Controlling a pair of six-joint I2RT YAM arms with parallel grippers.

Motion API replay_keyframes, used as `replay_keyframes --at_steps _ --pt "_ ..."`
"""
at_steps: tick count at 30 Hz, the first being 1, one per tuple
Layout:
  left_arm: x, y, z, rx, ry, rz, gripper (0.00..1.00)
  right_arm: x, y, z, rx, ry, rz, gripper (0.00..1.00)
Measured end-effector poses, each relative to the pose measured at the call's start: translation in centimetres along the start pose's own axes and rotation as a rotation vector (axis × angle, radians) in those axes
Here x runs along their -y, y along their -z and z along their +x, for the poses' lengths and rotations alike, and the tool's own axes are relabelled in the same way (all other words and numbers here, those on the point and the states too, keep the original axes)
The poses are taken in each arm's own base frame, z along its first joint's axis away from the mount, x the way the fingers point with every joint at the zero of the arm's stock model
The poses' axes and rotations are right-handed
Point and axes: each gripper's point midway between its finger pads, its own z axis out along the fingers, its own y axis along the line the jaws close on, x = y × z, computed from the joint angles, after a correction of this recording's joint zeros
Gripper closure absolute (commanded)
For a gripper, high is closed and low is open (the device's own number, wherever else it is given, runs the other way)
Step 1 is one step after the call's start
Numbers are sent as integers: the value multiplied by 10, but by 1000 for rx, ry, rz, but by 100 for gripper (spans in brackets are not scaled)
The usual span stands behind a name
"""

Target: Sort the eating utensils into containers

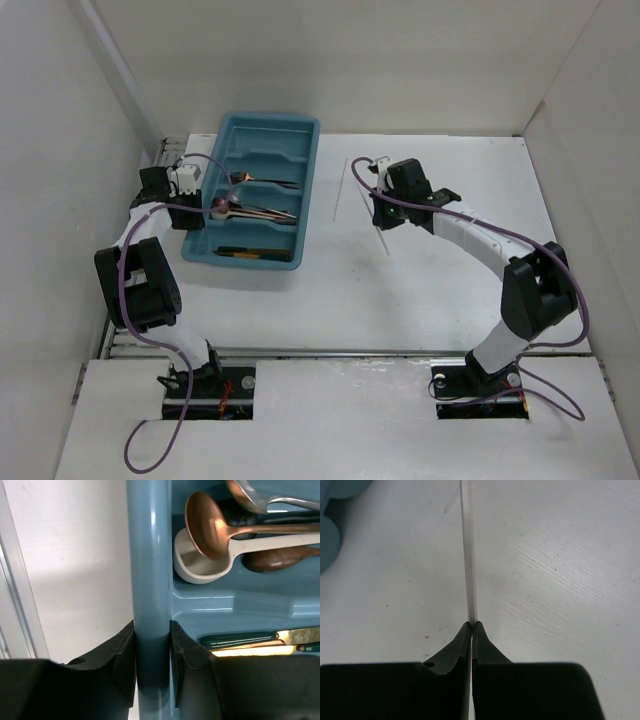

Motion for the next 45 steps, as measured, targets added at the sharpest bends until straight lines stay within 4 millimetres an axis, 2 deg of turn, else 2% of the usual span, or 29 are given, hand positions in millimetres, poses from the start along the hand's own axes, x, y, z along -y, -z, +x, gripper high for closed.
replay_keyframes --at_steps 4,12,13,15,16,17,20,22,24,27,29,31,32,33,35,37,39,42,44,45 --pt "1 0 5 -6 48 -1 100 -3 4 -15 46 7 -7 100" --pt "14 9 17 -10 156 16 99 -4 4 -15 46 8 -10 100" --pt "17 11 20 -13 172 18 95 -4 4 -15 47 8 -10 100" --pt "21 14 25 -21 203 21 77 -5 4 -16 50 3 -11 100" --pt "22 15 27 -24 215 21 56 -5 5 -16 53 3 -12 100" --pt "23 17 28 -25 222 20 47 -6 5 -17 56 2 -13 100" --pt "24 22 29 -25 253 6 29 -11 7 -19 62 7 -23 100" --pt "21 26 24 -15 250 -12 26 -16 7 -19 63 15 -32 100" --pt "17 30 13 5 234 -26 24 -23 8 -21 67 25 -48 100" --pt "8 41 -19 74 186 -45 24 -39 12 -33 96 47 -89 100" --pt "6 53 -49 146 141 -41 22 -52 17 -48 138 65 -121 100" --pt "12 71 -79 229 88 -2 22 -69 24 -67 193 89 -163 100" --pt "18 77 -88 256 66 27 22 -79 28 -78 225 102 -185 100" --pt "28 92 -108 315 25 64 22 -89 33 -88 255 111 -211 100" --pt "58 113 -131 389 -56 169 21 -109 44 -108 319 124 -262 100" --pt "106 129 -139 428 -144 322 19 -127 56 -124 372 133 -310 100" --pt "163 139 -132 428 -224 499 18 -142 67 -140 419 142 -351 100" --pt "240 150 -104 379 -295 758 18 -161 79 -157 471 156 -401 100" --pt "269 154 -88 337 -281 864 18 -169 82 -161 485 162 -423 100" --pt "277 155 -84 325 -265 894 22 -172 82 -160 486 164 -429 100"
